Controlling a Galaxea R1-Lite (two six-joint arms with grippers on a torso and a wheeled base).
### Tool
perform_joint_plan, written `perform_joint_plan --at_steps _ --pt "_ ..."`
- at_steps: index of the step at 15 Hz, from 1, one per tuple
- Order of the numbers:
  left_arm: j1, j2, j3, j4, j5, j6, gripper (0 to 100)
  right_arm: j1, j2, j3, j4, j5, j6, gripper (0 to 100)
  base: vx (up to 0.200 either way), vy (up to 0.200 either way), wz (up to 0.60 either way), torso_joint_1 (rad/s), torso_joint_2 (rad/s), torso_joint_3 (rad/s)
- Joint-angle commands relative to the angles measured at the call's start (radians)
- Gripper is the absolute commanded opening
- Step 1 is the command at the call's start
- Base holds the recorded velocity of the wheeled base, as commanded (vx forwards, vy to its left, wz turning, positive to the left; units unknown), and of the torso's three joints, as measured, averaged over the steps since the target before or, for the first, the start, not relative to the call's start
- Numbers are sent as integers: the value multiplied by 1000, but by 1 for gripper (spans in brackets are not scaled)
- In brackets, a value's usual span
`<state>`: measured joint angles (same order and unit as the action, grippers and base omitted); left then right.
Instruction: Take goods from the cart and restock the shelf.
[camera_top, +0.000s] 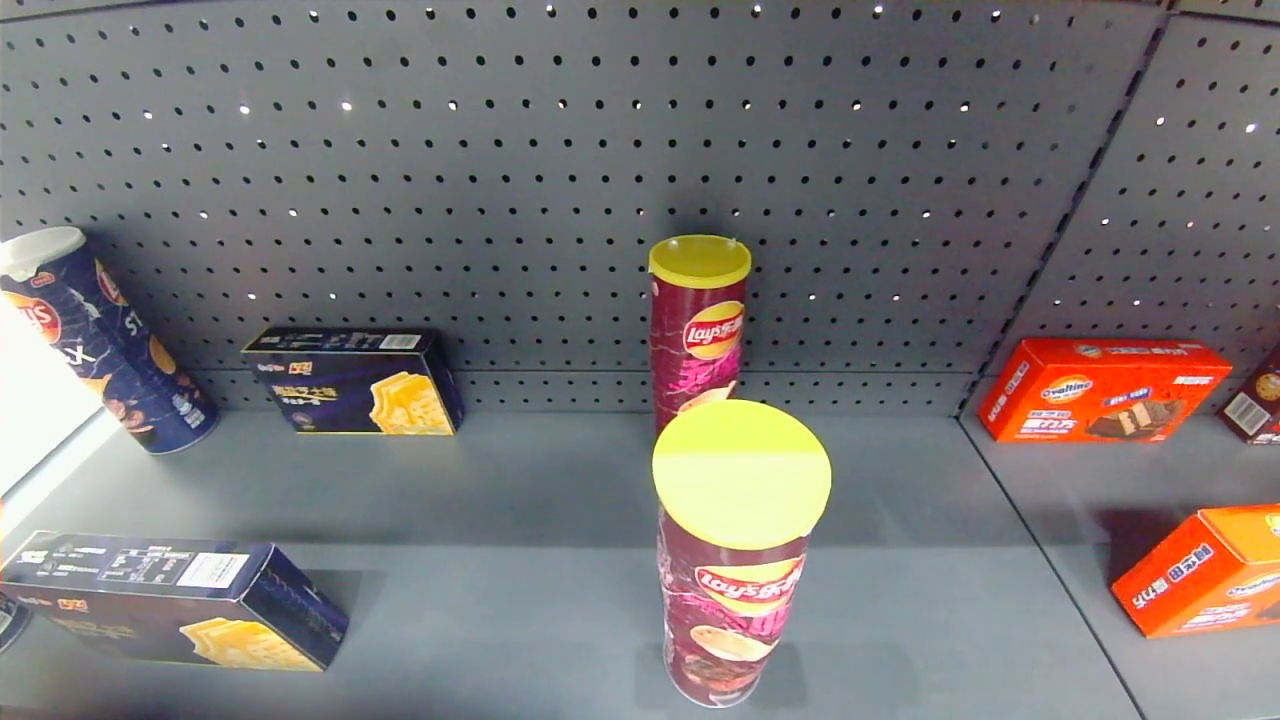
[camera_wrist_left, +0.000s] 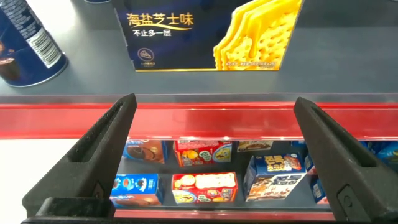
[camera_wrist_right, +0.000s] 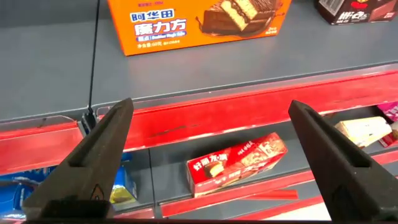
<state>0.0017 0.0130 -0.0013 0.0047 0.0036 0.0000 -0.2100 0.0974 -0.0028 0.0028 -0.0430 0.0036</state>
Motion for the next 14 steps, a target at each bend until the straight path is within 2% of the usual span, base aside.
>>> perform_joint_plan --at_steps 1,4,6,8,10,11,14 --pt "0 1 1 0 3 -3 100 0 -1 3 0 0 -1 100 0 0 0 0 0 0" --pt "-2 1 0 3 -8 2 100 6 2 0 8 0 -1 100 0 0 0 0 0 0" --pt "0 1 0 0 -8 2 100 115 28 0 8 0 -1 100 0 0 0 0 0 0" --pt "0 1 0 0 -8 2 100 119 5 3 -3 0 -1 100 0 0 0 0 0 0" --pt "0 1 1 0 -5 2 100 231 -97 3 -3 3 -2 100 0 0 0 0 0 0" --pt "0 1 1 0 -5 0 100 202 -97 3 -4 3 -4 100 0 0 0 0 0 0" --pt "0 1 1 0 -8 3 100 212 -97 3 -3 5 -4 100 0 0 0 0 0 0"
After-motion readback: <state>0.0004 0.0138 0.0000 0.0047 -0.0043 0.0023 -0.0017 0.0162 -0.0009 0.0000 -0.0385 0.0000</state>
